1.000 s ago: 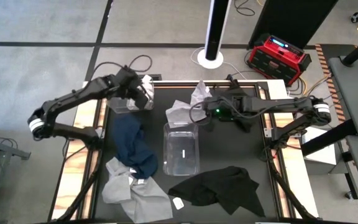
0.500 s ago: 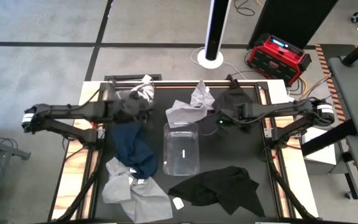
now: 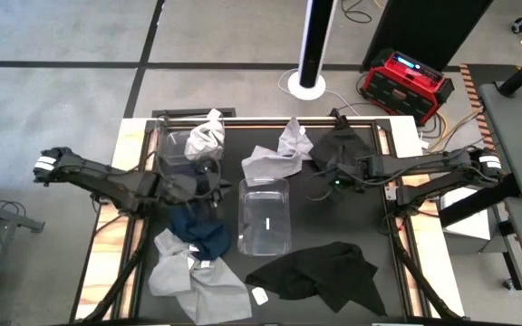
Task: Sort towels by color in basket
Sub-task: Put the blue towel into the bottom transparent bin
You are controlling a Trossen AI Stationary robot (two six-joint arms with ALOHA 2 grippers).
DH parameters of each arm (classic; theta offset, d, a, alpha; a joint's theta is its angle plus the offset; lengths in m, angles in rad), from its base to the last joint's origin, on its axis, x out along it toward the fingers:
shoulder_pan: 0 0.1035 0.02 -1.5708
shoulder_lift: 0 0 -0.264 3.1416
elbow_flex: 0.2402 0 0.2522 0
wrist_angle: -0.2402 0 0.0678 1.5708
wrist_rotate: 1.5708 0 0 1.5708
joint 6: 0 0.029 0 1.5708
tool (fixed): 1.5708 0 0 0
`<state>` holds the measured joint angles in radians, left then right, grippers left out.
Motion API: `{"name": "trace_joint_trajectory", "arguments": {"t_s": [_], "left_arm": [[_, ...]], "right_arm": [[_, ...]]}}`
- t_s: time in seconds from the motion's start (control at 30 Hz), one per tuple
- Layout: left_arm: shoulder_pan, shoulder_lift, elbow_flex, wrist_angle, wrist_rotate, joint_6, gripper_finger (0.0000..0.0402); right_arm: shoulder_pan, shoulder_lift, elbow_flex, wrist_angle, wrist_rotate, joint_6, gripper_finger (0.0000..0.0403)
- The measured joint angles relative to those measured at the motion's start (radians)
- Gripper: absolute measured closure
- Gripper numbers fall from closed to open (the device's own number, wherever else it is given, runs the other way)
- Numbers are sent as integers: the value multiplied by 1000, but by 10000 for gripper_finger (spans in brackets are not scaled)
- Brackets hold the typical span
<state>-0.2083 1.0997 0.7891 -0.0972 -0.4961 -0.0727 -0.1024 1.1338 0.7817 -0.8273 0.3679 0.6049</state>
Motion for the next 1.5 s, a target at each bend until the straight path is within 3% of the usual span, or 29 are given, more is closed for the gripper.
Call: {"name": "trace_joint_trajectory", "arguments": {"t_s": [0.3,0.53,0.83,1.27,1.5], "left_arm": [[-8,-3,-93,49,8,-44,402],[-8,8,-78,41,8,-46,402],[-8,7,-44,-56,10,-155,402],[-17,15,72,-747,70,-862,402],[-11,22,69,-817,69,-1002,396]], "right_arm": [[41,-35,-6,1,4,6,390],[46,-32,-6,3,35,9,390],[46,-32,-6,6,90,7,390],[46,-32,-6,70,108,-12,390],[46,-32,-6,85,104,-36,383]]}}
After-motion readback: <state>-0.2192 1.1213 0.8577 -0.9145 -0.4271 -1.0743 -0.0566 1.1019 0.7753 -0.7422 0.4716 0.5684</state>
